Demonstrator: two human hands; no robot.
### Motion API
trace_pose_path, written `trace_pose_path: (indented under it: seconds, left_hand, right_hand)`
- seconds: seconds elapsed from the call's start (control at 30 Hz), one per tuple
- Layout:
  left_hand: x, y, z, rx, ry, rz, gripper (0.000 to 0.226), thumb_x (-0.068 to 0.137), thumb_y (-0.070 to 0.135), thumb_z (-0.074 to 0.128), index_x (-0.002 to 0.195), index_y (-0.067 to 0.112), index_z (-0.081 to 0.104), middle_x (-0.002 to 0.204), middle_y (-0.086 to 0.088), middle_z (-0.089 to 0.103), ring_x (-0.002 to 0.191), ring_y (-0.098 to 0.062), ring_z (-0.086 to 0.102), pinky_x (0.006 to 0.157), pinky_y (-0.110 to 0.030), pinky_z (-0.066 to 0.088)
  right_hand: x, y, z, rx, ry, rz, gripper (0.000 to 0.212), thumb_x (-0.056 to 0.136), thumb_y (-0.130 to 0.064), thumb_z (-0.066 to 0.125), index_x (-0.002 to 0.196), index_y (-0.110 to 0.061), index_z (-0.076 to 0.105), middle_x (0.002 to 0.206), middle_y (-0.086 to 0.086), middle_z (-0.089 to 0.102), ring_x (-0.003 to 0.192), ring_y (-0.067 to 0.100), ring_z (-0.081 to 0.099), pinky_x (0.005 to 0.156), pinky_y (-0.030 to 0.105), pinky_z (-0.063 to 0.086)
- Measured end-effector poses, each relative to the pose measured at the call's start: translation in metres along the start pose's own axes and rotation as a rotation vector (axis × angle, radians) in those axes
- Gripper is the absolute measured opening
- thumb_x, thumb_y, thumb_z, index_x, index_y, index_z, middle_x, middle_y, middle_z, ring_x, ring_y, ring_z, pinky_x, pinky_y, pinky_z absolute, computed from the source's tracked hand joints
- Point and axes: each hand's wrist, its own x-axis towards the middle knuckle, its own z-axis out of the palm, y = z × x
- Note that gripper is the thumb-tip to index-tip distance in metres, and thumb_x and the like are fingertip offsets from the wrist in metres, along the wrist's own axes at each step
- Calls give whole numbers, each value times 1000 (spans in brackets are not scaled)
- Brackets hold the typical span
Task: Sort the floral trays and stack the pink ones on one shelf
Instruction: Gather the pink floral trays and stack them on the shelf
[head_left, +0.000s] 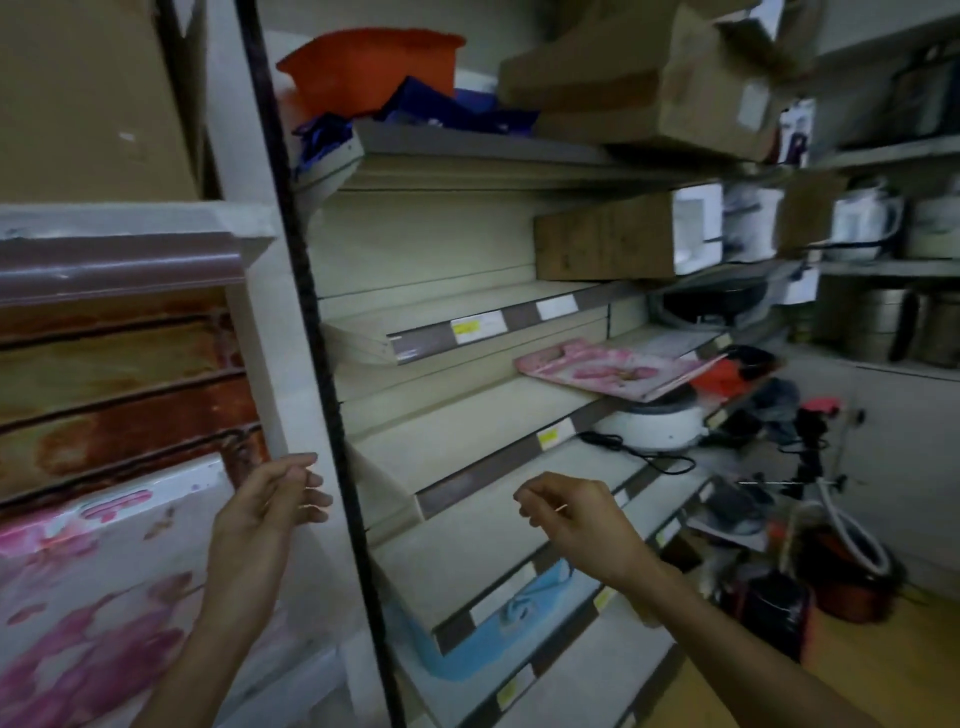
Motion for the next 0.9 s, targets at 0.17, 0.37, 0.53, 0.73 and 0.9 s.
trace_pose_path:
  seconds: [0.17,0.37,0.53,0.73,0.9]
  left_hand:
    - [12,-3,97,-73,-75,-4,22,99,9,47,102,17,68,93,-14,64,79,-25,64,66,-24,58]
    - [16,-10,224,-83,-134,3,19,99,8,49,101,12,68,86,-9,64,78,-27,63,67,-30,56]
    - [13,-18,310,-101,-183,-23,18,97,7,52,99,11,69,80,-4,65,72,-19,63,68,-27,57]
    - [27,-39,390,-32,-285,-26,16,97,11,54,101,17,69,84,-9,70,79,-21,65,76,-33,52]
    - [45,-64,453,115,-380,39,11,93,16,61,103,16,66,95,3,71,85,-1,64,77,-10,47]
  right_hand:
    - [-9,53,-68,-37,38,32,19,97,-28,56,99,-17,72,86,-7,74,80,4,68,71,17,53]
    - [-14,119,-151,-86,89,67,18,98,-26,55,98,-20,72,82,-12,73,78,5,69,72,23,56]
    - [-15,163,-204,-128,126,79,22,97,-25,56,82,-39,62,74,-23,68,75,5,68,71,25,55]
    - [-10,217,-243,-115,138,165,17,98,-29,56,95,-24,71,83,-10,73,76,1,68,69,22,55]
    - [5,264,-266,-113,142,200,15,97,-25,56,93,-21,71,80,-9,72,77,1,67,66,13,51]
